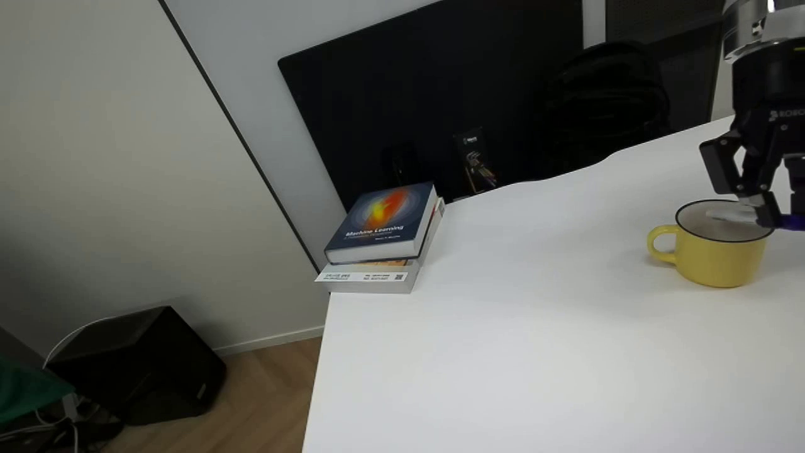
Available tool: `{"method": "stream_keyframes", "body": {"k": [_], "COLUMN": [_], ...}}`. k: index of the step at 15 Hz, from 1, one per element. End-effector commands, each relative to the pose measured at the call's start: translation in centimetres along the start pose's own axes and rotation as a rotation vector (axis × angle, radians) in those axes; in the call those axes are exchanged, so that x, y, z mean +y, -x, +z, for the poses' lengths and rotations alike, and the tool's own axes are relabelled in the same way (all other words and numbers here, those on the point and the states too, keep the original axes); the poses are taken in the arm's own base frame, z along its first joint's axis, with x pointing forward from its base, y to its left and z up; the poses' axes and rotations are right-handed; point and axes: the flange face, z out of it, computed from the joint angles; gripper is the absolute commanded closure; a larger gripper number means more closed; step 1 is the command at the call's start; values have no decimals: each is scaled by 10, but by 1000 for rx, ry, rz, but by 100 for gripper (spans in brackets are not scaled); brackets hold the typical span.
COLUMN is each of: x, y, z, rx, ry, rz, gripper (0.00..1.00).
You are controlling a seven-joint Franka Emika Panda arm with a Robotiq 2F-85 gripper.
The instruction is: Take the marker out of the cup then put it back in
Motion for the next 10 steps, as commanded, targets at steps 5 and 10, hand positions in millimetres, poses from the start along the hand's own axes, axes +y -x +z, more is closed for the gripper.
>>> {"method": "stream_keyframes", "body": {"k": [5, 10], "x": [13, 17], "y": [-59, -75], "z": [-3, 3], "rx": [-74, -98], "ry": [-84, -76], "rz": [36, 42], "gripper": [94, 30]}}
